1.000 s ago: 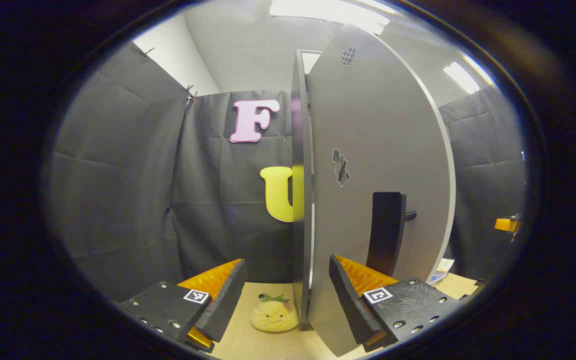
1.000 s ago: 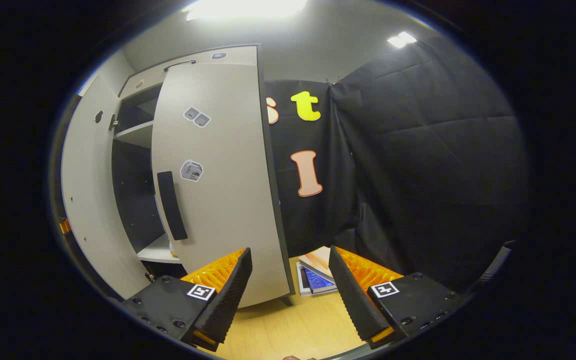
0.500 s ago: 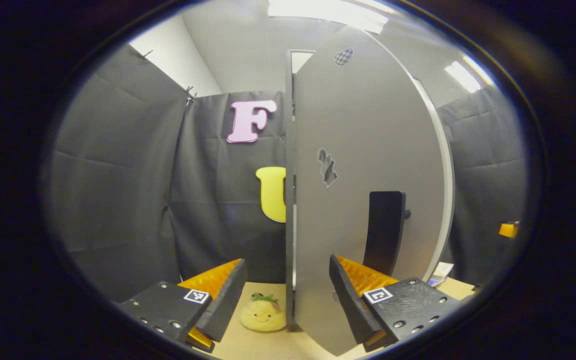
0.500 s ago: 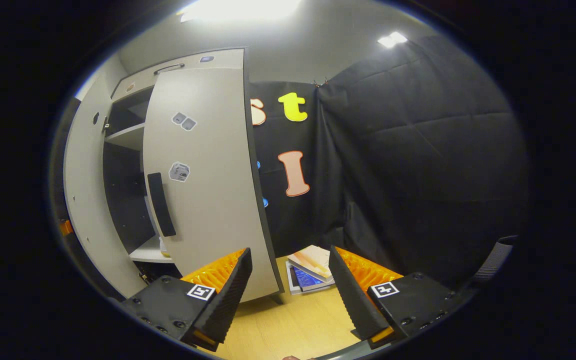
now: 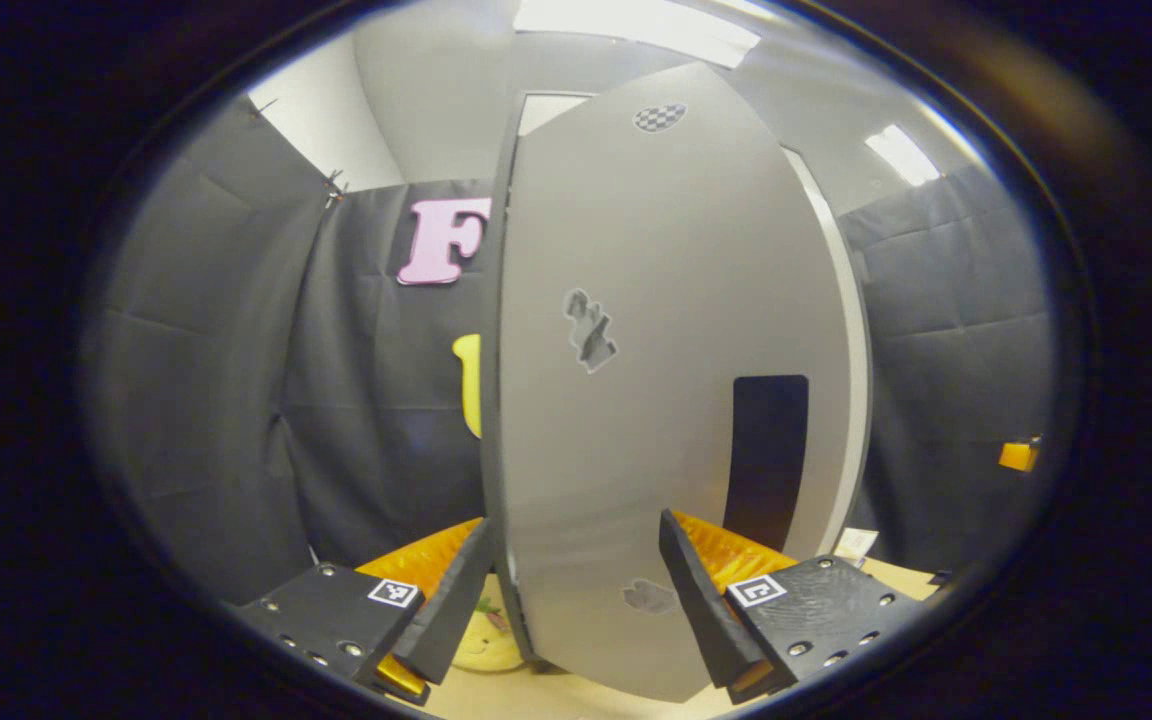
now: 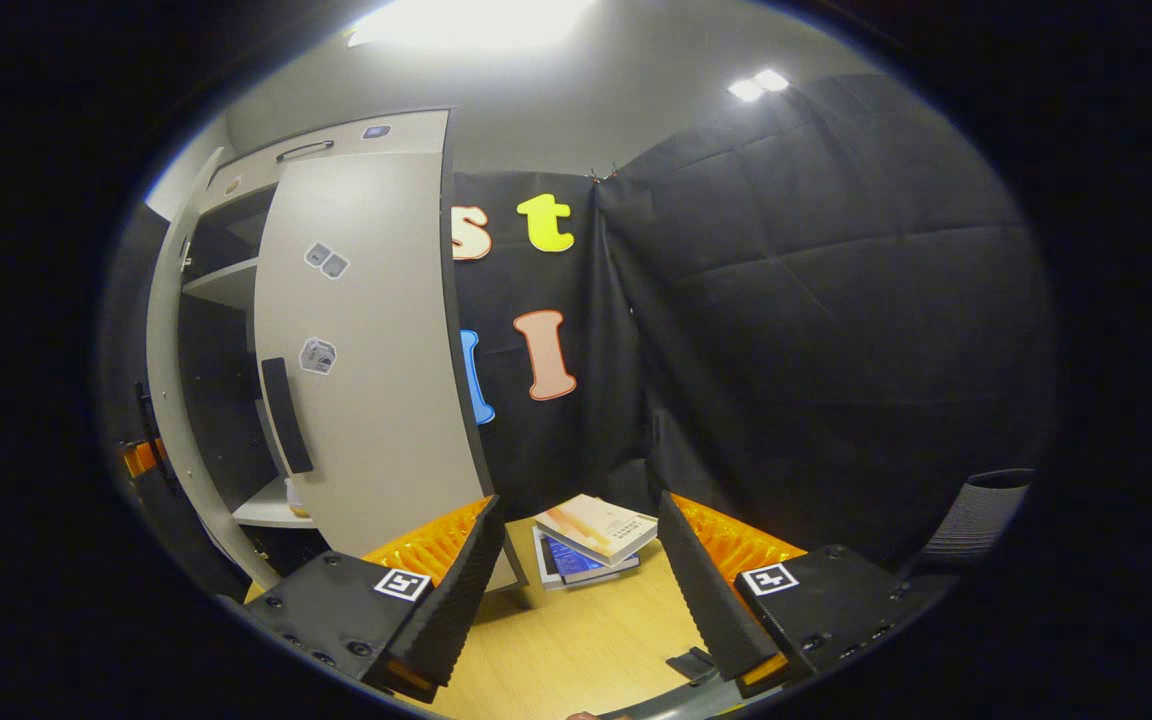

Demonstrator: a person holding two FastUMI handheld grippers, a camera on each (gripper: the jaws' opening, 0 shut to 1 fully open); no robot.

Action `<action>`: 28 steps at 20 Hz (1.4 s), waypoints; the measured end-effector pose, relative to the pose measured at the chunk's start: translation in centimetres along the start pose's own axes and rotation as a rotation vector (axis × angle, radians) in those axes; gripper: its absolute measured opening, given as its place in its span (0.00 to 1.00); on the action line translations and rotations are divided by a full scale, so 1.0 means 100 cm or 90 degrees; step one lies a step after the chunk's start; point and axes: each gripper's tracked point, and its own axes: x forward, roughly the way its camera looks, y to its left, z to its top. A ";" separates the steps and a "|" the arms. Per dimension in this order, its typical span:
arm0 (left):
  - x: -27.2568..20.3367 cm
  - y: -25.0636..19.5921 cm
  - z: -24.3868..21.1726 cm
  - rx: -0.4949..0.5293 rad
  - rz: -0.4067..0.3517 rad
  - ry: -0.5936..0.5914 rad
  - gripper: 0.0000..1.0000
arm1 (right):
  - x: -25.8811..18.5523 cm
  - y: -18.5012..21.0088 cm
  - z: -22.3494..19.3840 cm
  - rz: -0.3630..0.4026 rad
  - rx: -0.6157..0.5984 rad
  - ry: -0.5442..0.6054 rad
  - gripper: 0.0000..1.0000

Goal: Grab one shoe with the right hand and put it into the shoe cabinet, grab the other shoe with the left hand and put it into the shoe cabinet; then close the right door with the right hand and the left door with the left hand.

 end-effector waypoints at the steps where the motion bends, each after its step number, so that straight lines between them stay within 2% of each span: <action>1: -0.001 -0.004 0.002 -0.005 -0.014 0.003 0.95 | -0.002 -0.006 0.000 -0.009 0.002 -0.002 0.97; 6: -0.008 -0.009 0.002 0.022 -0.045 0.001 0.94 | -0.007 -0.025 -0.007 -0.044 0.014 0.002 0.97; 9: -0.007 -0.010 0.002 0.044 -0.052 -0.006 0.94 | -0.002 -0.020 -0.011 -0.040 0.020 0.006 0.97; 16: -0.023 -0.003 0.000 0.000 -0.011 -0.017 0.94 | 0.015 0.029 -0.022 0.035 -0.001 0.022 0.97; 24: -0.034 0.006 0.010 -0.039 0.036 -0.069 0.94 | 0.017 0.094 -0.023 0.127 -0.034 0.011 0.97; 28: -0.050 0.005 -0.005 -0.060 0.045 -0.038 0.95 | 0.011 0.117 -0.027 0.161 -0.060 0.005 0.97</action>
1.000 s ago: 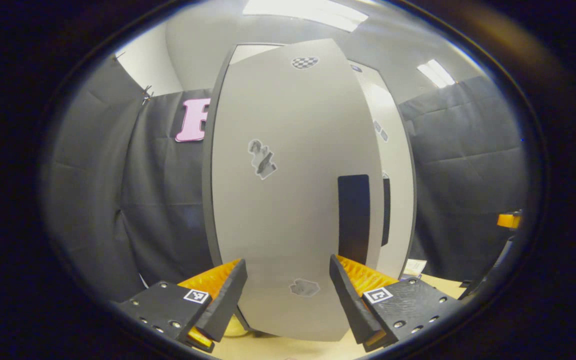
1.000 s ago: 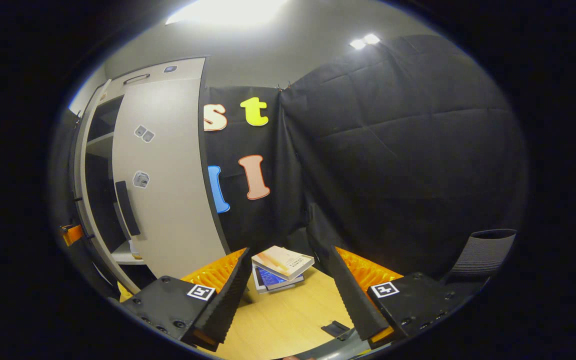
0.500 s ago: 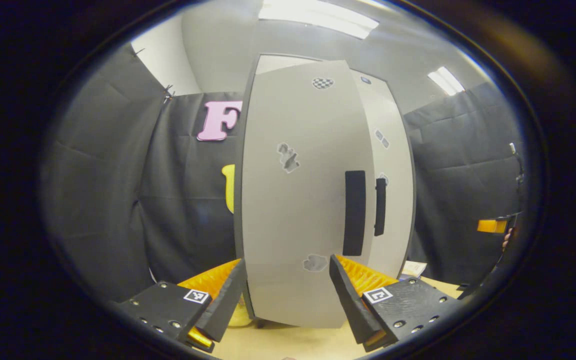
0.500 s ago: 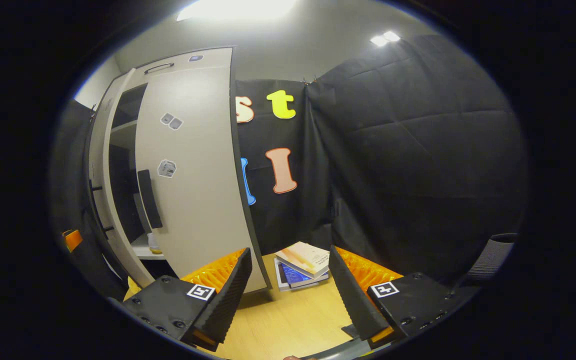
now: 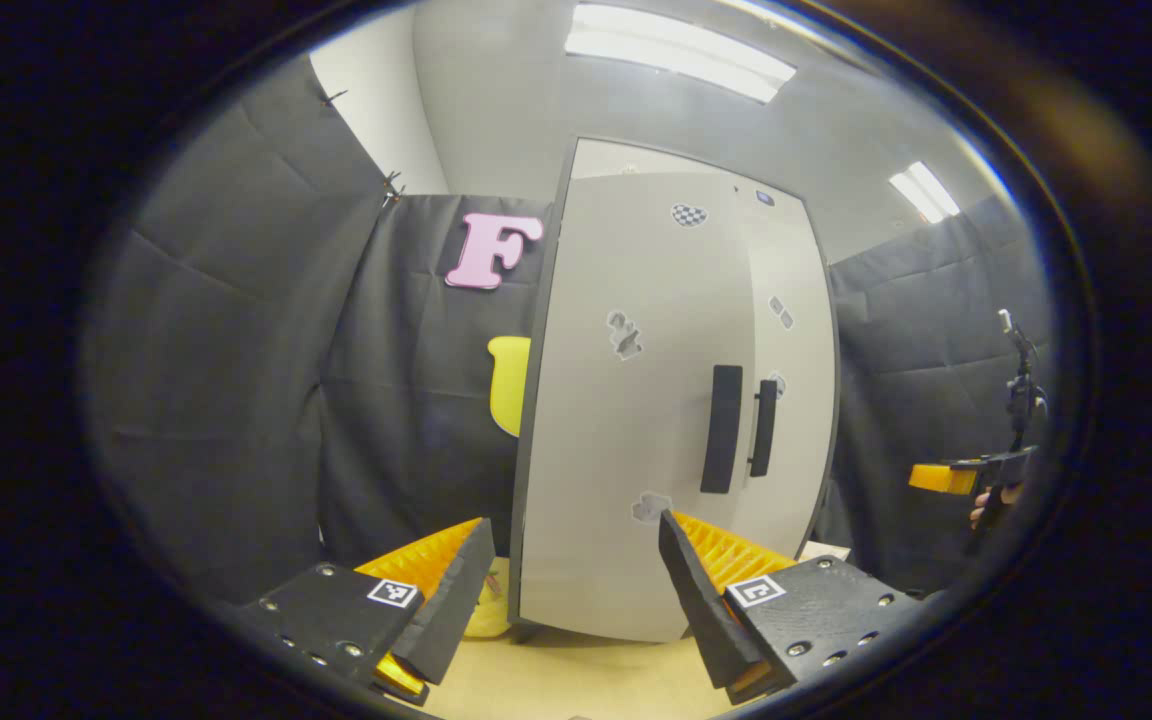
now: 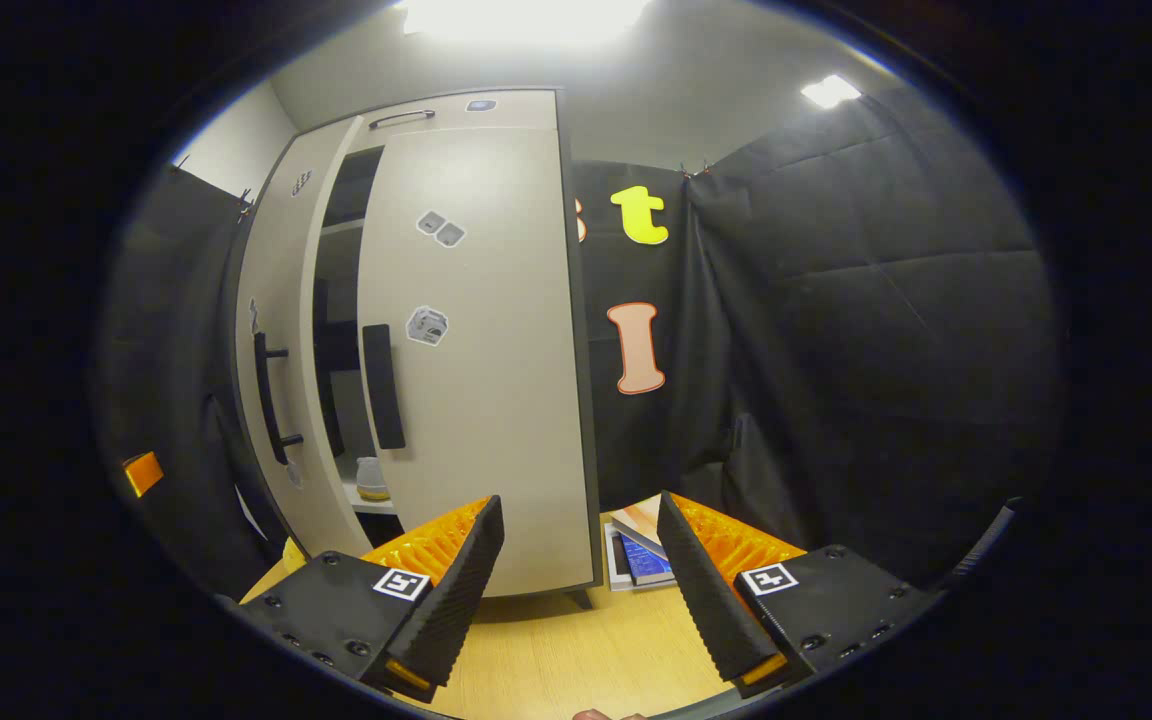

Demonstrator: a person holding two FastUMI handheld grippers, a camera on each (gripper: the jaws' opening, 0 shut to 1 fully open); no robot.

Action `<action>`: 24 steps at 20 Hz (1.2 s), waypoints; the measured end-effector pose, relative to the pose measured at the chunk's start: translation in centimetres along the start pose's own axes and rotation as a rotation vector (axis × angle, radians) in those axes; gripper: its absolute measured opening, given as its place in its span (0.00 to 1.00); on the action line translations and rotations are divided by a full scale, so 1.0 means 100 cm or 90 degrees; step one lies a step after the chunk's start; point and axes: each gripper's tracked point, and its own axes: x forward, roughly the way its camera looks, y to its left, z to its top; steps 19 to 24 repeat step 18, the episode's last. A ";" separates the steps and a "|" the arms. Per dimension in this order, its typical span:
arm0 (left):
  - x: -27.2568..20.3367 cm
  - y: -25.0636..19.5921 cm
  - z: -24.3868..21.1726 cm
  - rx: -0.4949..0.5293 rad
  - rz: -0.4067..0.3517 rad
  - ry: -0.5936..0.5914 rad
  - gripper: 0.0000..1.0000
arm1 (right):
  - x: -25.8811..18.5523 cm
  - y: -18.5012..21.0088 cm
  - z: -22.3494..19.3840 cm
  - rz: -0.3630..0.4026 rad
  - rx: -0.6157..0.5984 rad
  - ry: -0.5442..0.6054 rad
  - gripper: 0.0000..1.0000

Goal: Grab one shoe with the right hand and put it into the shoe cabinet, grab the other shoe with the left hand and put it into the shoe cabinet; then close the right door with the right hand and the left door with the left hand.

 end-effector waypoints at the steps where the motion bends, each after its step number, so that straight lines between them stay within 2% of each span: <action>1: -0.003 0.003 -0.003 0.004 0.004 0.008 0.95 | -0.001 0.006 0.000 0.007 0.000 -0.001 0.97; 10: -0.013 0.008 -0.017 0.007 0.022 0.031 0.94 | -0.008 0.034 -0.012 0.038 -0.014 0.012 0.98; 16: -0.020 0.012 -0.034 0.005 0.027 0.080 0.94 | -0.007 0.050 -0.017 0.041 -0.021 0.018 0.98; 24: -0.019 0.013 -0.035 0.001 0.027 0.083 0.94 | -0.007 0.057 -0.016 0.043 -0.026 0.014 0.98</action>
